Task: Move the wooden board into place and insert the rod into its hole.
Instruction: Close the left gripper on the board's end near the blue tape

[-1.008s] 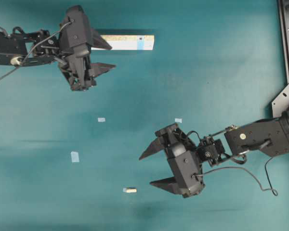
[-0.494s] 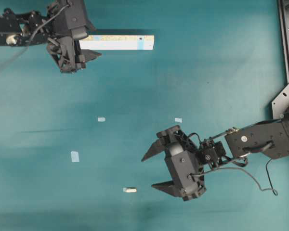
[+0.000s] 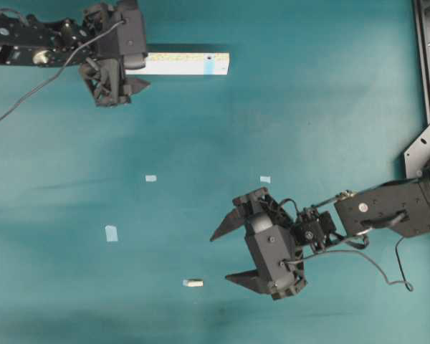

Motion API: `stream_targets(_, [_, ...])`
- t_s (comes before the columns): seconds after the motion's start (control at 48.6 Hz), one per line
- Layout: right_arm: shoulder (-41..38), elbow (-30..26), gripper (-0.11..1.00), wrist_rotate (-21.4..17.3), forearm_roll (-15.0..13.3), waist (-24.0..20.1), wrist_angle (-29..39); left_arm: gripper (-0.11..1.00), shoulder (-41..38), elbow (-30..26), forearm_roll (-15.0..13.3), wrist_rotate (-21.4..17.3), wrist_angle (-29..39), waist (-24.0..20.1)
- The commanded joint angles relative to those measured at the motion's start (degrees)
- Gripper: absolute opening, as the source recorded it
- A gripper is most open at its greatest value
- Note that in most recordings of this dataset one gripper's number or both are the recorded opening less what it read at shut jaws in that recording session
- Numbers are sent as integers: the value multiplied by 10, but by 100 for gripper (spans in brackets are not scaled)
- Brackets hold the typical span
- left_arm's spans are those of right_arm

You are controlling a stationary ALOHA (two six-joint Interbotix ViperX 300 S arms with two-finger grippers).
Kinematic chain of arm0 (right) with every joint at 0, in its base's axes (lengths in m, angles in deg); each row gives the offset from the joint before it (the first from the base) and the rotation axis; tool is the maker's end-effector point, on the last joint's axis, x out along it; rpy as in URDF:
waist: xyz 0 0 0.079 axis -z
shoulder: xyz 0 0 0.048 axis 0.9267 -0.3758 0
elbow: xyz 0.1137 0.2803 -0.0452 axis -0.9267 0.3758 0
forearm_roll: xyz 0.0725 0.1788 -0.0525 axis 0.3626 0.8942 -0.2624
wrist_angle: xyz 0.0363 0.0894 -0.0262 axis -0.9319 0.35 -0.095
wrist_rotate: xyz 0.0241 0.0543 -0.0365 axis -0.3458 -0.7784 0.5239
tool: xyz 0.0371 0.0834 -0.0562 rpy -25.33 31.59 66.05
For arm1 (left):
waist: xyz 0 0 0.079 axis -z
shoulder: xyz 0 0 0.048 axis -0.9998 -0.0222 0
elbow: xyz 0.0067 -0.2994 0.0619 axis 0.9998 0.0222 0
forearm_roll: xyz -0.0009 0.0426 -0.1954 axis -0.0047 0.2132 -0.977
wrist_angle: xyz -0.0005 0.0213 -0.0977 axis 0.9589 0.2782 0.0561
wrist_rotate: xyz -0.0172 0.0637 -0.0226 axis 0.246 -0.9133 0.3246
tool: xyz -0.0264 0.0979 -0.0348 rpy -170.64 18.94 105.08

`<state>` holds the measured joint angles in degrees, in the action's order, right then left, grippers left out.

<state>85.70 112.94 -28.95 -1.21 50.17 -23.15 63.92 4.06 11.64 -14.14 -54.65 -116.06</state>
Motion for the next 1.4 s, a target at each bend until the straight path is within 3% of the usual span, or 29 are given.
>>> stream_targets(0.0, [15,-11,98,-1,-1,-4,-2,88,-4,-21,0,-3,-16,-5])
stream_targets(0.761, [25,-29,98,-3,-1,-7,-1,90,-66,-25,0,-3,-23,-5])
stream_targets(0.987, [61,-76,98,0,-3,3,44,58,-65,-25,0,-3,-23,-5])
stream_targets(1.275, [92,-152,98,-1,-11,26,92,46,-65,-25,-1,1,-22,-4])
stream_targets(1.378, [90,-157,98,0,-12,28,93,28,-65,-24,-1,1,-19,-4])
